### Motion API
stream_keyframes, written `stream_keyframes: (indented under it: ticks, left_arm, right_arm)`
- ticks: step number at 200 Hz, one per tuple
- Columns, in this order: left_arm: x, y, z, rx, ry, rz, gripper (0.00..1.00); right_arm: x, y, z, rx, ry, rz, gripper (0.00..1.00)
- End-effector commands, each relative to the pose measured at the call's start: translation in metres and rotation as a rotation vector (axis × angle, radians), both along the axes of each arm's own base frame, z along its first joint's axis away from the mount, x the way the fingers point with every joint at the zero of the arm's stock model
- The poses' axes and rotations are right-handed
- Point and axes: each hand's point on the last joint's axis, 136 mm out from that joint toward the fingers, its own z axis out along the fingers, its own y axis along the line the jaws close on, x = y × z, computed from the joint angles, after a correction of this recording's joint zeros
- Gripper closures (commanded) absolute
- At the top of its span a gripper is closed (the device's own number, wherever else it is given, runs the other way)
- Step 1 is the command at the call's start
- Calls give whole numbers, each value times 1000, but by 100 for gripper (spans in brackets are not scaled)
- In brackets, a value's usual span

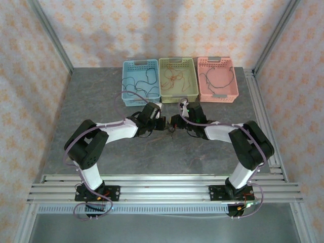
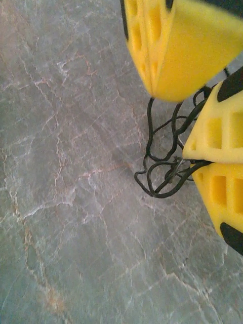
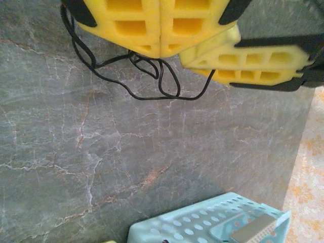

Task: Untangle the cables

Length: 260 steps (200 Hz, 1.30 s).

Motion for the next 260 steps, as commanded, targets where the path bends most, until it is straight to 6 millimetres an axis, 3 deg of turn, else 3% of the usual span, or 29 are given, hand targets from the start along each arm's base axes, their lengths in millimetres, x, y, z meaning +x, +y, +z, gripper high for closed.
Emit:
stream_keyframes:
  ticks: [1, 21, 41, 84, 131, 188, 260]
  left_arm:
    - [6, 9, 29, 38, -91, 16, 100]
    - [2, 6, 39, 13, -125, -13, 100]
    - [-3, 5, 53, -25, -184, -40, 100]
    - [-29, -15, 97, -177, -374, -221, 100]
    - [-53, -27, 118, -181, -488, -370, 100]
    - [-50, -7, 130, -131, -528, -279, 100]
    - [-45, 34, 151, -112, -562, -54, 100]
  right_arm:
    - [6, -8, 41, 43, -177, -44, 92]
    - [4, -21, 62, 61, -286, -99, 58]
    - [1, -36, 75, 55, -360, -156, 47]
    - [1, -51, 83, 34, -416, -219, 46]
    - [-7, -35, 90, 101, -448, -127, 51]
    - [-9, -16, 80, 109, -416, -42, 54]
    - [-10, 6, 59, 89, -341, 44, 55]
